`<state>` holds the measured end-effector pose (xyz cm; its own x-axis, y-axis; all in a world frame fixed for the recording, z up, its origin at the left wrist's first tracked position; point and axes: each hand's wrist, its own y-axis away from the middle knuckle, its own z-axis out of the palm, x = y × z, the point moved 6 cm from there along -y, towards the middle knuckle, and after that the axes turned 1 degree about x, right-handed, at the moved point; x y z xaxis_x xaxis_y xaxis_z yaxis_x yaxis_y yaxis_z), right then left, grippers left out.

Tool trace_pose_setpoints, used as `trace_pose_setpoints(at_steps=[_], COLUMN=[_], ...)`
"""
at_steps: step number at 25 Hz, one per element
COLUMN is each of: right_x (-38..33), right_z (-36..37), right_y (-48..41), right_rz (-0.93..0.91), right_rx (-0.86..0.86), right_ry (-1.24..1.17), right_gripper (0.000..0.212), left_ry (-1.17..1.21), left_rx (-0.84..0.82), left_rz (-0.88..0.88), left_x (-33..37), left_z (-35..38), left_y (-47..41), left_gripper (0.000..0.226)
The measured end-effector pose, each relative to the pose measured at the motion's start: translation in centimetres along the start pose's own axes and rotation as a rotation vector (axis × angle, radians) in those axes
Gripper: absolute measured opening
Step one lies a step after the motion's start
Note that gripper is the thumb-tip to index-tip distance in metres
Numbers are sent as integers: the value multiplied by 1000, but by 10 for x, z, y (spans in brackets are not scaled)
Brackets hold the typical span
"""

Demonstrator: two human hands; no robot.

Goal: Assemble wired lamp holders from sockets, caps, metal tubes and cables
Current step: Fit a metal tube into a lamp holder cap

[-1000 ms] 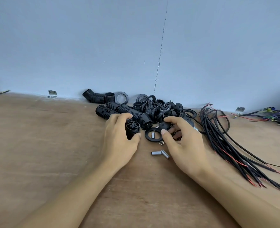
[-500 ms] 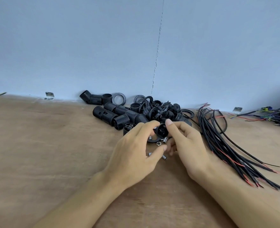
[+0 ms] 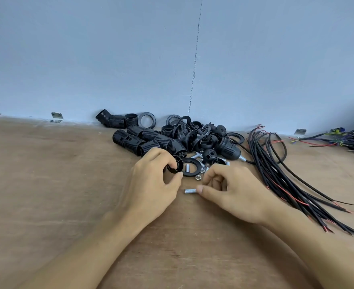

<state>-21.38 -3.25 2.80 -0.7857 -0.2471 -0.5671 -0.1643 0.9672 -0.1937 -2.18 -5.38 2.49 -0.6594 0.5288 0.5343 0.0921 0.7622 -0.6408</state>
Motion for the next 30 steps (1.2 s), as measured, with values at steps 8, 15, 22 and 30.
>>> trace_pose_setpoints(at_steps=[8, 15, 22, 30], right_x=[1, -9, -6, -9], right_z=[1, 7, 7, 9], right_y=[-4, -8, -6, -7], right_rz=[-75, -127, -57, -49], right_rx=[154, 186, 215, 191], right_ry=[62, 216, 263, 313], right_gripper=[5, 20, 21, 23], left_ry=[-64, -68, -7, 2], left_rx=[-103, -55, -24, -41], left_rz=[-20, 32, 51, 89], left_x=[-1, 14, 18, 24], left_z=[9, 4, 0, 3], left_y=[3, 2, 3, 5], left_gripper=[15, 22, 22, 21])
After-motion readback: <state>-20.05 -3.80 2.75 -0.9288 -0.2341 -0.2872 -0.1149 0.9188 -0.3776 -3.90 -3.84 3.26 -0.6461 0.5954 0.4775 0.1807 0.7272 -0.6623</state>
